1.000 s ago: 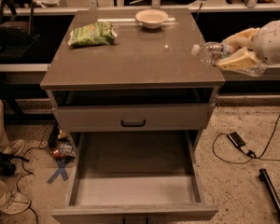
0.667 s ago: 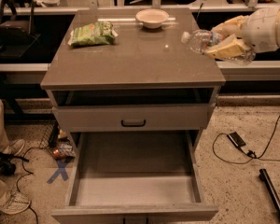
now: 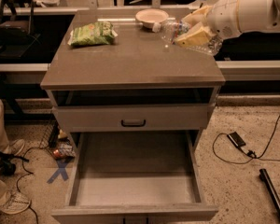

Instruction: Pick water bottle from middle drawer and place on counter

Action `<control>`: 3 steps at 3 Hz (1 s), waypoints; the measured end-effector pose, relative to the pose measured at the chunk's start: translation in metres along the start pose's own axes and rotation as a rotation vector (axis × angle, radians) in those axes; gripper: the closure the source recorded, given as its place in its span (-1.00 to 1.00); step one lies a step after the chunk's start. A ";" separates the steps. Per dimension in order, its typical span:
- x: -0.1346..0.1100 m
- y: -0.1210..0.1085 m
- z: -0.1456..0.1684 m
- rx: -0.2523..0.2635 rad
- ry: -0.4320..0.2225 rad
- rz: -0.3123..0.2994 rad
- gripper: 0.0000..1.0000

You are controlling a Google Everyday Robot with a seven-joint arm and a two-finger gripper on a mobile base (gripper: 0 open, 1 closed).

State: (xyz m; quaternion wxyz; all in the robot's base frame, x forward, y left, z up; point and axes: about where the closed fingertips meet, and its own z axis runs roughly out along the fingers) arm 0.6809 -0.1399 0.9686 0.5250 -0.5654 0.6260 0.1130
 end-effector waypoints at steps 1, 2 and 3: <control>0.009 -0.002 0.025 -0.007 0.058 0.047 1.00; 0.026 -0.004 0.057 -0.001 0.163 0.126 1.00; 0.038 -0.006 0.083 -0.007 0.221 0.173 1.00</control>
Offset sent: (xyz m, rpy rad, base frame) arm 0.0624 0.0328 -0.0731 -0.1197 0.2670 -0.2549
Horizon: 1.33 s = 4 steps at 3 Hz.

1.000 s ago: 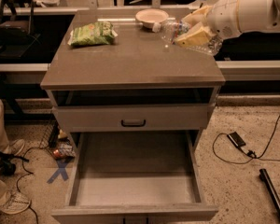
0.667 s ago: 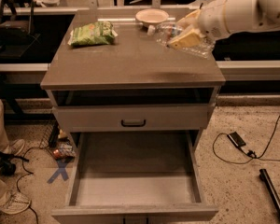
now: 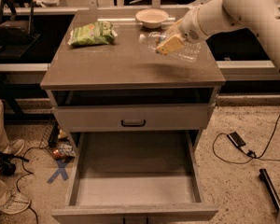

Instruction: Pick water bottle from middle drawer and place on counter

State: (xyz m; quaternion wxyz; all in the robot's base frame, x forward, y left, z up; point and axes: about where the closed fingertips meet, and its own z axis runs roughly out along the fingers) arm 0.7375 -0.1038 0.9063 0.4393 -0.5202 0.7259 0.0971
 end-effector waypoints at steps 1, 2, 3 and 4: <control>0.003 -0.008 0.030 -0.015 0.010 0.049 0.48; 0.004 -0.013 0.048 -0.032 0.007 0.076 0.02; 0.007 -0.015 0.062 -0.058 0.011 0.095 -0.45; 0.007 -0.018 0.068 -0.064 0.004 0.103 -0.91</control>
Offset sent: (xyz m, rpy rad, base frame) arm 0.0533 0.0226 -0.0316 0.0582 0.0927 -0.0340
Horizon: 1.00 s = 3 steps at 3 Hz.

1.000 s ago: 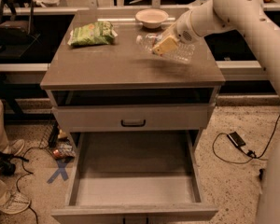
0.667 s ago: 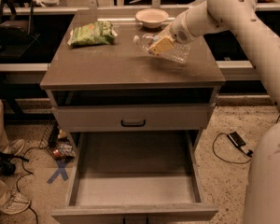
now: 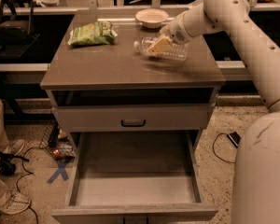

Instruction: Pick water bottle from middle drawer and place on counter

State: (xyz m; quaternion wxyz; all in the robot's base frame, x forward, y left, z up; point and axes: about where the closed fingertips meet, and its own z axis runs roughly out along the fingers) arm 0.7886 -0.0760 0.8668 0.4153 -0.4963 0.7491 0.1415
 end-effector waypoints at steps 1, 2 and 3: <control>0.001 -0.001 0.001 -0.001 -0.001 0.007 -1.00; 0.003 -0.006 -0.008 0.022 0.006 0.014 -1.00; 0.009 -0.011 -0.023 0.062 0.034 0.025 -1.00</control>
Offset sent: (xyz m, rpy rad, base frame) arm -0.0012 -0.0273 0.0155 -0.0104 -0.0189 -0.0661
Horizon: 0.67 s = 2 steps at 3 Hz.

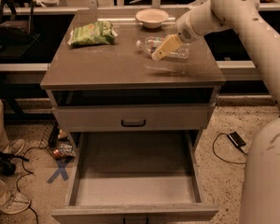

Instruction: Pick water bottle from middle drawer and place on counter

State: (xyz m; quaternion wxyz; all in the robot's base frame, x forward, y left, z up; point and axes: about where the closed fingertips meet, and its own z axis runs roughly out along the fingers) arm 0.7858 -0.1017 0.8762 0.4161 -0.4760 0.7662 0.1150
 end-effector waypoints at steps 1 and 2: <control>0.008 -0.008 -0.026 0.064 0.044 0.009 -1.00; 0.017 -0.017 -0.064 0.147 0.079 0.042 -1.00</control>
Offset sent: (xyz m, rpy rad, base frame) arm -0.0479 -0.1013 0.0612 -0.1055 -0.0552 -0.2760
